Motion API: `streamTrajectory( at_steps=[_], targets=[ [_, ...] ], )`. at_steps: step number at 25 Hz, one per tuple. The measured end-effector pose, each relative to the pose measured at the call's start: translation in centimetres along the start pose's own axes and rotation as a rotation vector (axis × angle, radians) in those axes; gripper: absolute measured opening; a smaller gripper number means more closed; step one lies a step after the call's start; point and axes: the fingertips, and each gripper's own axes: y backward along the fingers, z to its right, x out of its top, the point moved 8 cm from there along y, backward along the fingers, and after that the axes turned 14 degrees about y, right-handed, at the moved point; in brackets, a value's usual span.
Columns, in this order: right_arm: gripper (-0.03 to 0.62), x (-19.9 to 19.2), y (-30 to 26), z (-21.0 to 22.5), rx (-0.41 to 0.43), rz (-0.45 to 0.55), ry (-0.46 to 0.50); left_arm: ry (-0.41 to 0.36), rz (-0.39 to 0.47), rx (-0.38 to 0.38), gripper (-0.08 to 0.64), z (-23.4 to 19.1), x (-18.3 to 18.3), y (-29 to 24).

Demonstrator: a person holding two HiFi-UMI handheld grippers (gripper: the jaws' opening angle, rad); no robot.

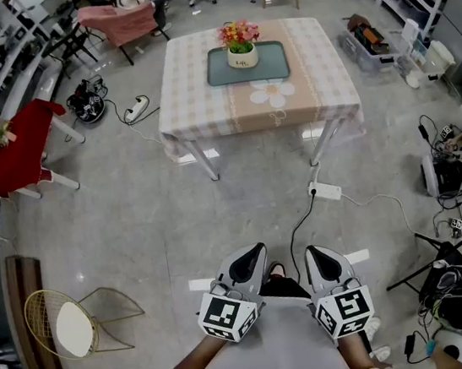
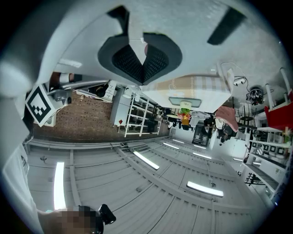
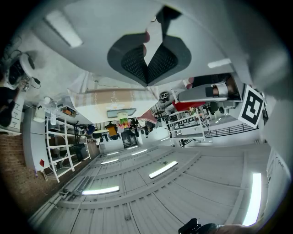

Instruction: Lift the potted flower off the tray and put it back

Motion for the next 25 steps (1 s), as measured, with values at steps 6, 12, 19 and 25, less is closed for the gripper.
streamTrajectory(
  at_steps=[6, 12, 19, 25],
  targets=[
    [0.005, 0.9, -0.1, 0.4, -0.001, 0.038, 0.028, -0.013, 0.025, 0.004, -0.002, 0.0, 0.4, 0.0],
    [0.005, 0.7, -0.7, 0.9, 0.015, 0.021, 0.026, -0.019, 0.022, 0.043, -0.002, -0.6, 0.1, 0.2],
    [0.006, 0.5, -2.6, 1.2, 0.045, -0.012, 0.013, 0.01, -0.063, 0.011, -0.003, -1.9, -0.3, -1.2],
    [0.006, 1.4, -4.8, 2.4, 0.053, -0.045, 0.001, 0.01, -0.08, 0.012, -0.002, -4.3, 1.7, -3.4]
  ],
)
